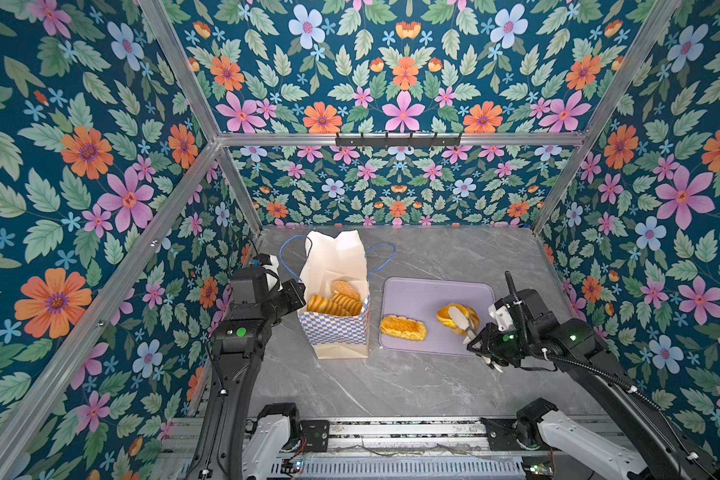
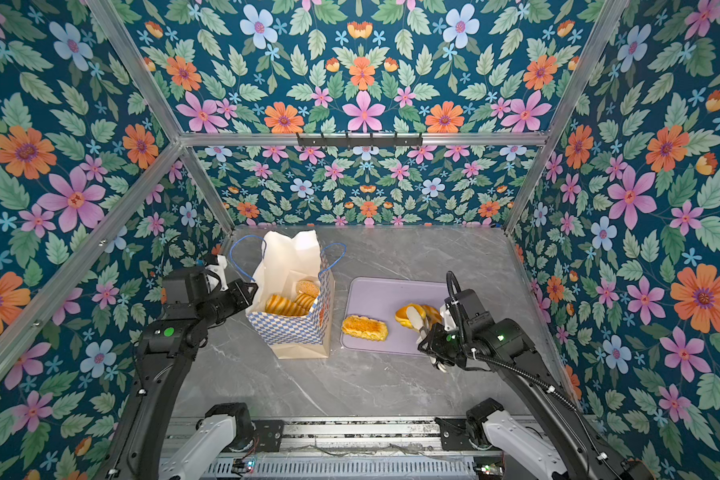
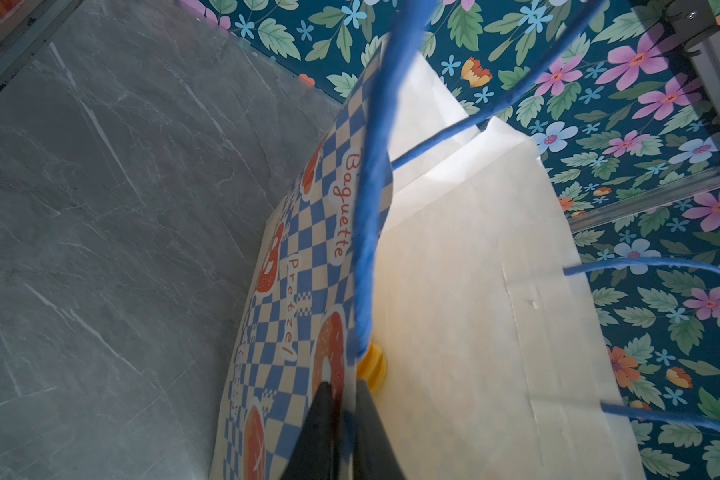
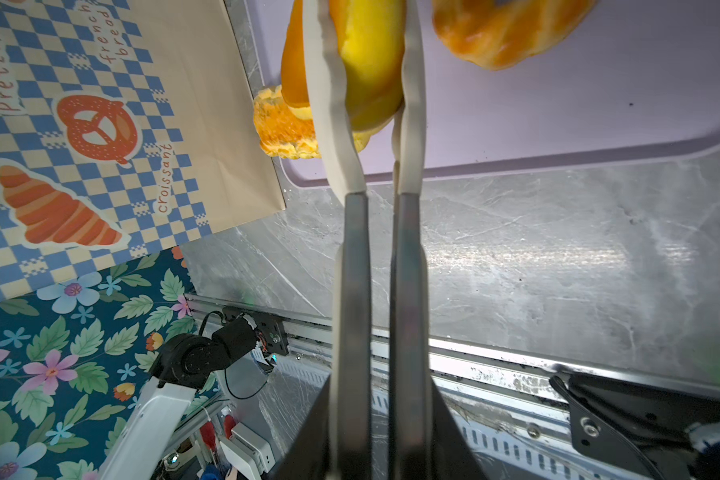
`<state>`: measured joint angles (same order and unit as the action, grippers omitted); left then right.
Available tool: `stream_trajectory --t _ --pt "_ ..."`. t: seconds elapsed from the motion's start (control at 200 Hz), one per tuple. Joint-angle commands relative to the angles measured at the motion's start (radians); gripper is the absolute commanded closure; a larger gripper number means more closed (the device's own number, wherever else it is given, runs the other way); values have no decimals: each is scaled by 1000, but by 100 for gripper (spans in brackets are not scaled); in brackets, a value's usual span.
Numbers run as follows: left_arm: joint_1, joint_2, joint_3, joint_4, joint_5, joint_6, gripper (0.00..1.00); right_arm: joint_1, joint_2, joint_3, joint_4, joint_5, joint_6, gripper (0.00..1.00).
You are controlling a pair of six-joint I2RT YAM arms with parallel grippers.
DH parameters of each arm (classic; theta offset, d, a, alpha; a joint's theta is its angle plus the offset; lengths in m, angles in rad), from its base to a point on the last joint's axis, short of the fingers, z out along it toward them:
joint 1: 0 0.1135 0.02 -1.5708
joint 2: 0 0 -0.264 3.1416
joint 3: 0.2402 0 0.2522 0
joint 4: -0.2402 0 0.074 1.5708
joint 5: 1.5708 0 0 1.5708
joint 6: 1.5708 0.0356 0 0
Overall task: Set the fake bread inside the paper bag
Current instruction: 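Pinch the yellow tart with the tongs and lift it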
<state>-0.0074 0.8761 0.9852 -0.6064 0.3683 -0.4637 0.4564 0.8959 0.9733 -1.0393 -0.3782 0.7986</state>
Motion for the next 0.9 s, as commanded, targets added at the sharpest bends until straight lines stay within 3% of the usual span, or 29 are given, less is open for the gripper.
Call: stream_trajectory --t 0.0,0.895 --pt "0 -6 3 -2 6 7 87 1 16 34 7 37 -39 71" --pt "0 -3 -14 4 6 -12 91 -1 123 260 51 143 -107 71"
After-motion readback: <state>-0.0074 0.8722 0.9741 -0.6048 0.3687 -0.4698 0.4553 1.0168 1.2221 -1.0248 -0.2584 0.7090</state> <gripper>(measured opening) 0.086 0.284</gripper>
